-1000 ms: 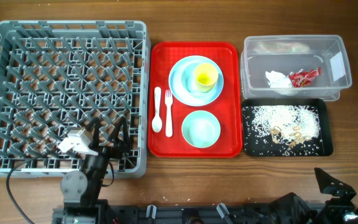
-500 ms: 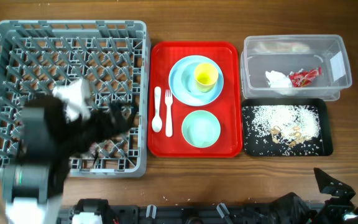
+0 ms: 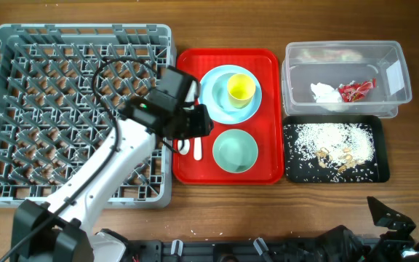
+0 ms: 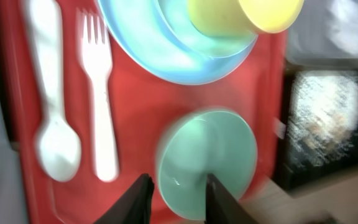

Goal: Sort waste into correct bins and load items into the dishwasher rack
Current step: 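Retract the right arm to rest and move the left arm toward the tray, then grasp the white fork on the red tray with the left gripper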

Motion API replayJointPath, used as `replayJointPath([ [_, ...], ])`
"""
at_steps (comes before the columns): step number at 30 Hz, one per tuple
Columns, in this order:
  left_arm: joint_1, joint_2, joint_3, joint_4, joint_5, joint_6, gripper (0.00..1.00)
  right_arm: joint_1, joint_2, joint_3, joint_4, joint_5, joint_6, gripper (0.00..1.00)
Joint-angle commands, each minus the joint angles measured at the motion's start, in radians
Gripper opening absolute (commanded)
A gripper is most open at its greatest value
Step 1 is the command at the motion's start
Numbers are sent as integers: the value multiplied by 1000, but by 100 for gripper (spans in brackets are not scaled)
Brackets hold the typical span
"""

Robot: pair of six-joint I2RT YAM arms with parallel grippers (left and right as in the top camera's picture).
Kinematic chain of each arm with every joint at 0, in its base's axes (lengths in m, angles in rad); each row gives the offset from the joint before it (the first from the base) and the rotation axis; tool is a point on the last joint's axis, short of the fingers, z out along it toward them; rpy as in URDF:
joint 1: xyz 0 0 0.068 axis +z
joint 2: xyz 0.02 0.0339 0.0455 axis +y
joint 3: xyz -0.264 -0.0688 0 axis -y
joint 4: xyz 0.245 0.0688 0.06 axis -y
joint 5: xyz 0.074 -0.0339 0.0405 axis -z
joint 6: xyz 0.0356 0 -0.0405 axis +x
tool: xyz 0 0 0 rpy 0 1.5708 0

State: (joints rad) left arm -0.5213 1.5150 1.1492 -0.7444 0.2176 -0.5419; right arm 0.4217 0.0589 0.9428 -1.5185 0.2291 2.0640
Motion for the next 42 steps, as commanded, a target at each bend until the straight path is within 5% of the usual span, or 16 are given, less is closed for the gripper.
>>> replayJointPath([
  [1,-86,21,-16,27,-374,-25,35,-2,7,-2,-1,0,8,100],
  [11,-90,160,-18,92,-349,-25,39,-2,7,-2,-1,0,8,100],
  [13,-90,182,-18,107,-349,-24,76,-2,7,-2,-1,-1,8,100],
  [14,-90,193,-18,117,-349,-23,80,-2,7,-2,-1,-1,8,100],
  [15,-90,220,-18,143,-349,-16,100,-2,7,-2,-1,-1,8,100],
  [16,-90,225,-18,145,-349,-16,100,-2,7,-2,-1,-1,8,100],
  [18,-95,241,-18,148,-349,-16,49,-2,7,-2,-1,-1,8,100],
  [19,-97,249,-18,148,-350,-17,36,-2,7,-2,-1,-1,7,100],
  [30,-98,427,-18,166,-410,-29,31,-2,7,-2,-1,-1,8,100],
  [34,-107,435,-17,170,-410,-43,5,-2,7,-2,-1,-1,7,100],
  [42,-105,156,63,69,-444,-37,4,-2,7,-2,-1,-1,7,100],
])
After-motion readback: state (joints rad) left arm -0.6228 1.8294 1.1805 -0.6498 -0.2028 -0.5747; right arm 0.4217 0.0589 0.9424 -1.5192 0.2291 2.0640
